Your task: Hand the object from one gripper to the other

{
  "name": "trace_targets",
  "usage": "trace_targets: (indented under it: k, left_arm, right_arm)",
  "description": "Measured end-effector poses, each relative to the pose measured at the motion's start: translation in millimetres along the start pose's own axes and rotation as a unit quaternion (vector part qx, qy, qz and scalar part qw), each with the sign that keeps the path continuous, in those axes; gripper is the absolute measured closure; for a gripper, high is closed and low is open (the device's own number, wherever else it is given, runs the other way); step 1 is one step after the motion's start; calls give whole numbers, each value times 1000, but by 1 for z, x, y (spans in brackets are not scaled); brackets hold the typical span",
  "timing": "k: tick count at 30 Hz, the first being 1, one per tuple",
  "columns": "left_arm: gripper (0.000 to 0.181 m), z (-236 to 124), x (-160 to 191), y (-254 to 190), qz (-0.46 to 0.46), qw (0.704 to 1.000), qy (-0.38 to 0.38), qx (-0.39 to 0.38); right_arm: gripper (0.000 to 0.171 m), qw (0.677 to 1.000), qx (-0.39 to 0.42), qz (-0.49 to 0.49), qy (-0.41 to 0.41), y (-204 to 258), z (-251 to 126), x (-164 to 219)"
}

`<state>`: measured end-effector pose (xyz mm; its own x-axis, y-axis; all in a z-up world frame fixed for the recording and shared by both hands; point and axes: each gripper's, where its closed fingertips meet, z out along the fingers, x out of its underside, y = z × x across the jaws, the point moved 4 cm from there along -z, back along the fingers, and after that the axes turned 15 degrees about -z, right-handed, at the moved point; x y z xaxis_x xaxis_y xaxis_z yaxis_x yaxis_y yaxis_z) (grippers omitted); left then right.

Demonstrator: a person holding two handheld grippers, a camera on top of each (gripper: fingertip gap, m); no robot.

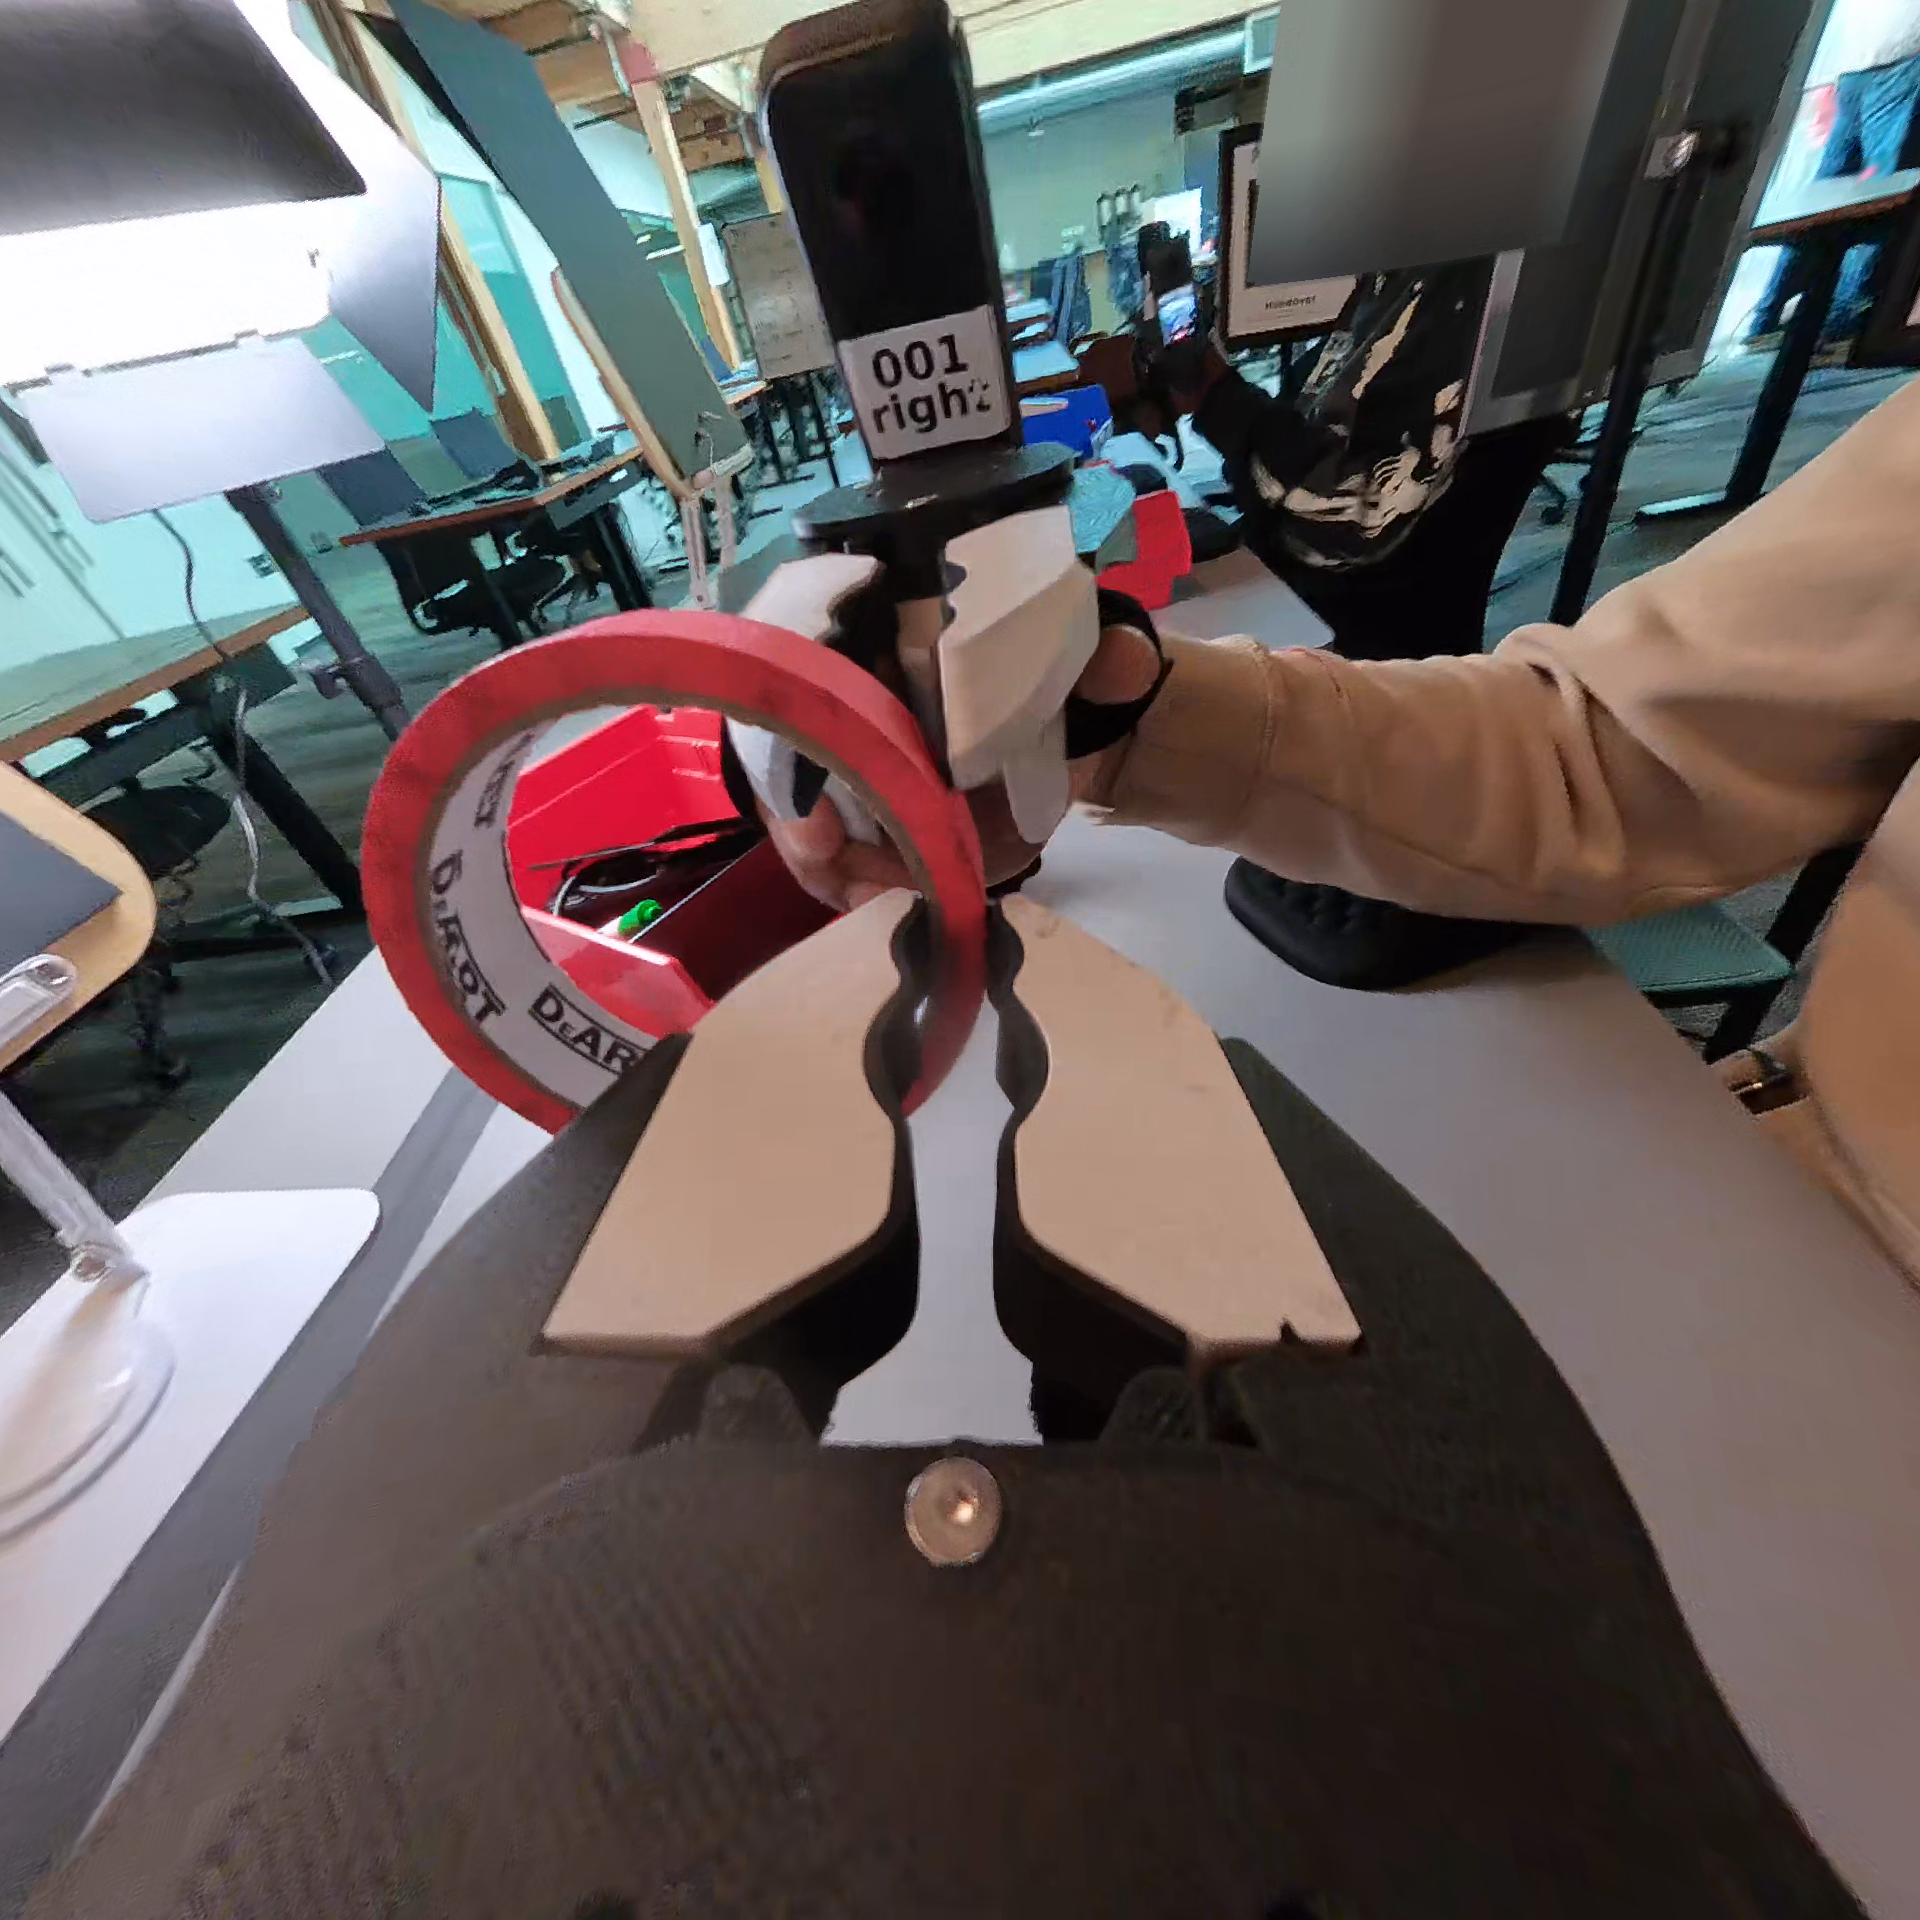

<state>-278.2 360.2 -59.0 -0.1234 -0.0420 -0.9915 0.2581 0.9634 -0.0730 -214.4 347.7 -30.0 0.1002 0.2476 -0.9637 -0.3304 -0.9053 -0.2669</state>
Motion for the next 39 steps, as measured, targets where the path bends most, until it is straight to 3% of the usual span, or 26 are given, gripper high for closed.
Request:
trace_targets:
  k: [3,5,7,11,14,17,20,24,25,28,33,36,39]
  left_arm:
    - [168,-4,3,1,-17,1000,19,9]
    - [148,-10,-1,-1,-71,996,5,50]
    - [141,-17,-12,-4,-142,984,-25,100]
    - [154,-22,-22,6,-221,968,-58,100]
    - [163,-20,-16,13,-225,970,-48,80]
    - [169,-14,-10,14,-178,982,-28,53]
    - [171,-7,0,10,-94,995,-6,28]
    - [171,6,12,3,-16,1000,22,14]
    - [171,7,13,3,-8,1000,24,7]
    - [165,3,14,5,-43,998,31,18]
    - [154,-14,-8,11,-177,981,-36,68]
    - [163,-14,-6,17,-202,977,-30,54]
    - [167,-12,-3,18,-189,980,-23,52]
  right_arm:
    - [154,1000,-5,-17,8,2,1,3]
    - [159,998,-19,-58,16,10,3,4]
    - [160,992,-3,-117,43,12,6,10]
    - [162,970,-2,-219,104,20,16,27]
    - [162,963,10,-234,132,17,19,35]
    - [155,978,-1,-162,135,11,10,38]
    - [139,998,-33,-35,41,6,-3,19]
    - [139,999,-32,41,-3,-2,-4,12]
    - [149,999,-25,42,-4,-4,-4,13]
    - [156,999,-36,0,20,3,-3,17]
    - [162,980,-14,-161,113,12,5,36]
    - [162,965,0,-224,138,13,14,46]
    - [161,961,11,-227,157,7,10,52]
